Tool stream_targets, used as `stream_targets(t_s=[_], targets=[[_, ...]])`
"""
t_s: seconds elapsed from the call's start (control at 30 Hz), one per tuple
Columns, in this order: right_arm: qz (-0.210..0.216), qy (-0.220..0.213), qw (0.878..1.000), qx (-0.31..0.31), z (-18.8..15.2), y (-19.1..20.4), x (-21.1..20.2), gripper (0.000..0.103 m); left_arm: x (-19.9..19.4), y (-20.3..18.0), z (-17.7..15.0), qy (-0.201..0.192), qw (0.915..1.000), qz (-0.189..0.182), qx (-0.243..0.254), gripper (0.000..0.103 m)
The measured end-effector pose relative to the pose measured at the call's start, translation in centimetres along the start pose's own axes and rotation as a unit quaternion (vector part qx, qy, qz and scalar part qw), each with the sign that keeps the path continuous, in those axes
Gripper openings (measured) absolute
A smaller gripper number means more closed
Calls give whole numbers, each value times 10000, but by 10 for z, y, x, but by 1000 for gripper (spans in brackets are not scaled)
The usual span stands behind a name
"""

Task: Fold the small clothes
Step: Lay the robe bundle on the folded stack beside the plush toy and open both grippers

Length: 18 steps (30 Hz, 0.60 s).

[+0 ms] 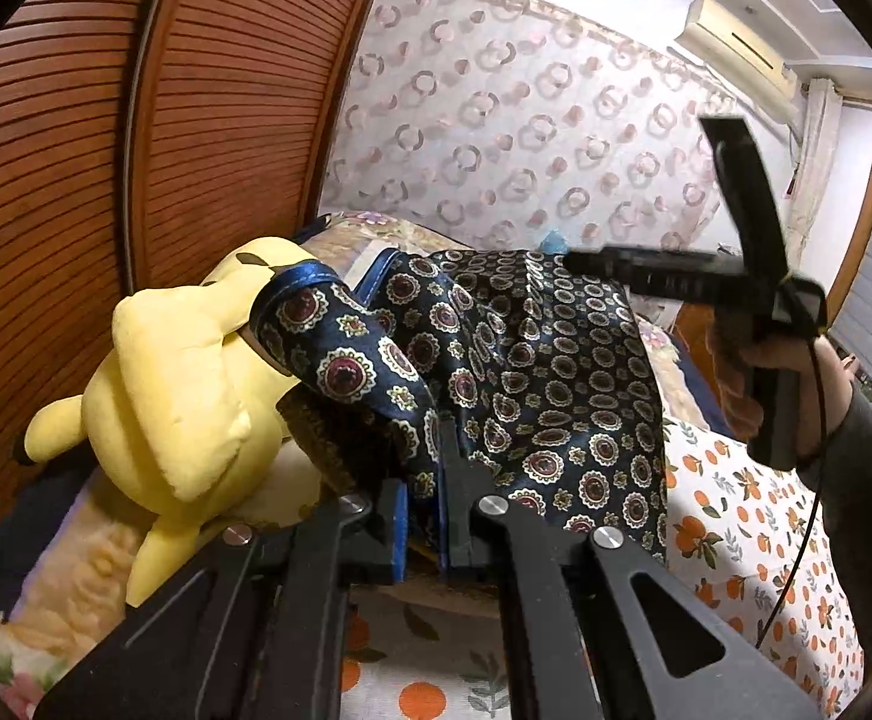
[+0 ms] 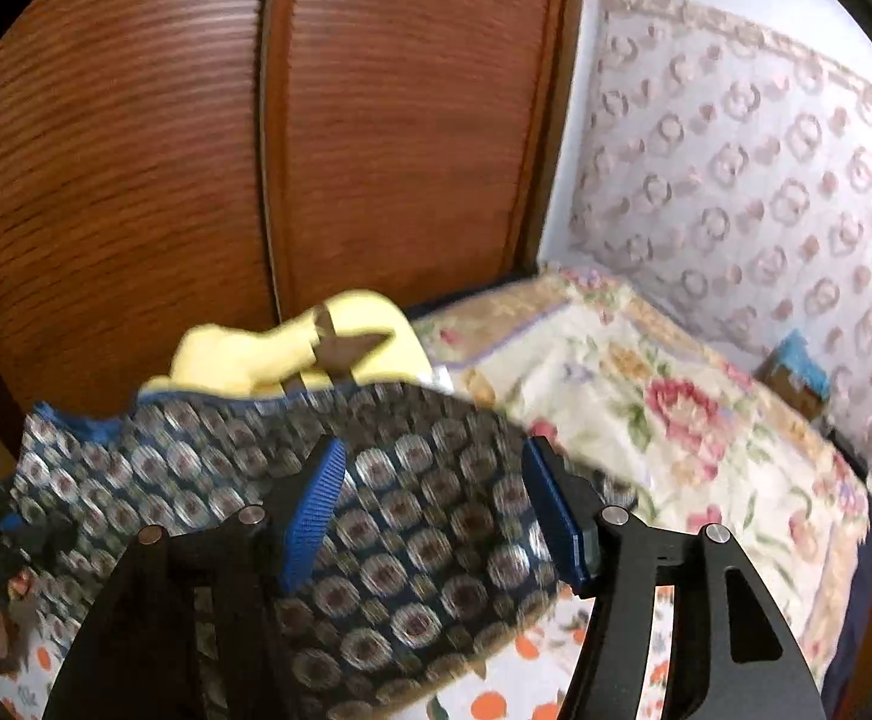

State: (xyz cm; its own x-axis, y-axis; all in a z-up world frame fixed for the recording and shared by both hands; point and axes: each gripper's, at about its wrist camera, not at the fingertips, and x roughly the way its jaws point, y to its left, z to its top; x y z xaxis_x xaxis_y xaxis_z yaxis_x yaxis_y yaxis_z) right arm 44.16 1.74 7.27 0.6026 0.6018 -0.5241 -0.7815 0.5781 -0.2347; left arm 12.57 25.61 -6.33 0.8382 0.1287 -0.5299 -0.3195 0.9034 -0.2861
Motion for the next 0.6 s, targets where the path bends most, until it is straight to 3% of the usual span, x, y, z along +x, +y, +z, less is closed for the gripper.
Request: stream_targets(t_s=[0.23,0.4,0.47,0.6], targets=[[5,378,9989,273,-9,-7,36,63,-2,-4,2,-25,9995,234,220,21],[-66,293,9989,362,-1,1,44,64,-8,-6,5,-87,9986,328,403,52],[-97,253,9988,406,-3,3,43,64,-10,-7,6,-95,9981,360,493,83],[-109,151,9986,490,-16,11,36,64,-18,-7,7,-167,9974,372,591,95]])
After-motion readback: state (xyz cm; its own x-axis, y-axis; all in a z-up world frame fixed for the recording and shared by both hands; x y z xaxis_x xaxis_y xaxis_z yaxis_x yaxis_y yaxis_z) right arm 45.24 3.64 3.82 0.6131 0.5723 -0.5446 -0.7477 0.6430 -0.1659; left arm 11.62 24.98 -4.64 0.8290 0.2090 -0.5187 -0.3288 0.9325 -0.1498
